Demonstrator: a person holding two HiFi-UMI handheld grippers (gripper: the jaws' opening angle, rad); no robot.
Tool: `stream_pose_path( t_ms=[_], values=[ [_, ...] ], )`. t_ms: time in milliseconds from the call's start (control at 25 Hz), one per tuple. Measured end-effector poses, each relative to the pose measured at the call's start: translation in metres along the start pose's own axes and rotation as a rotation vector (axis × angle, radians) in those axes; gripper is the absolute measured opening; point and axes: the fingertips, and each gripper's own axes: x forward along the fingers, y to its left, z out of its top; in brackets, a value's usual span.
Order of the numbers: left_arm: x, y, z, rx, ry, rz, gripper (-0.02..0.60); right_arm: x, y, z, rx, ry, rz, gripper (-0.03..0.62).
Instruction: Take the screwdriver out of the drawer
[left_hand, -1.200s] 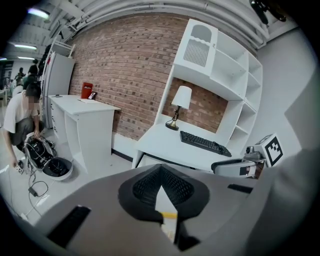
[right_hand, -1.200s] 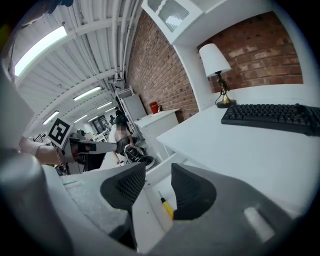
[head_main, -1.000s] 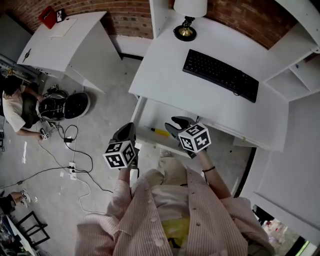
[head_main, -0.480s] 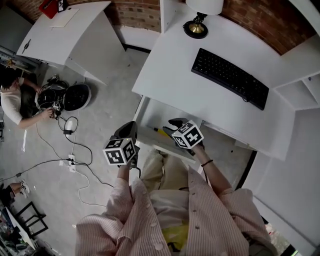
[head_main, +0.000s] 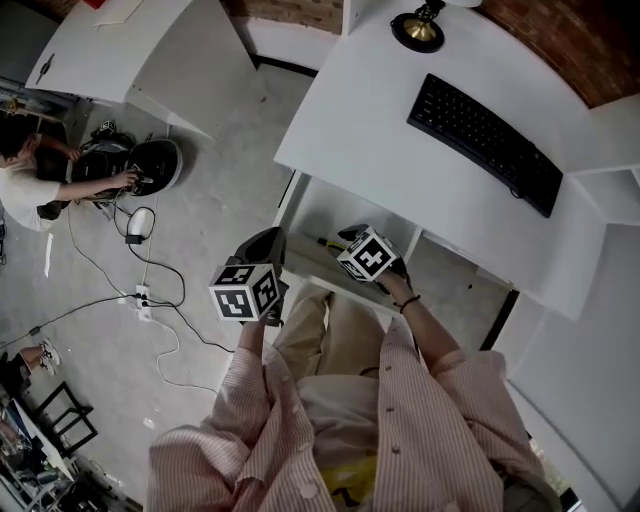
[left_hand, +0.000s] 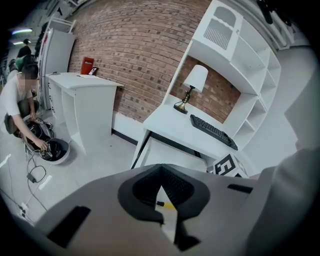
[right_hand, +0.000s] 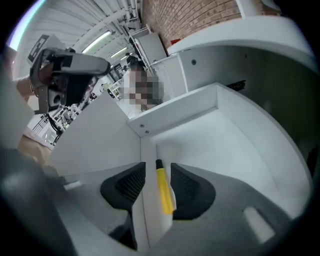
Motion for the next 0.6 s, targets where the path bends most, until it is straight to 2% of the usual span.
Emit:
stream_pose_path(
  t_ms=[240,600],
  values=[
    [0.001,-0.002,-0.005,-0.026,0.02,-0.016,0.0,0.027,0.0,-0.022,-0.022,0.092,-0.011,0.15],
    [0.005,0.005,-0.016,-0.064,0.032,-0.02,0.0,0.056,-0.005,-0.034,-0.09,0.151,-0.035,0.15]
  ],
)
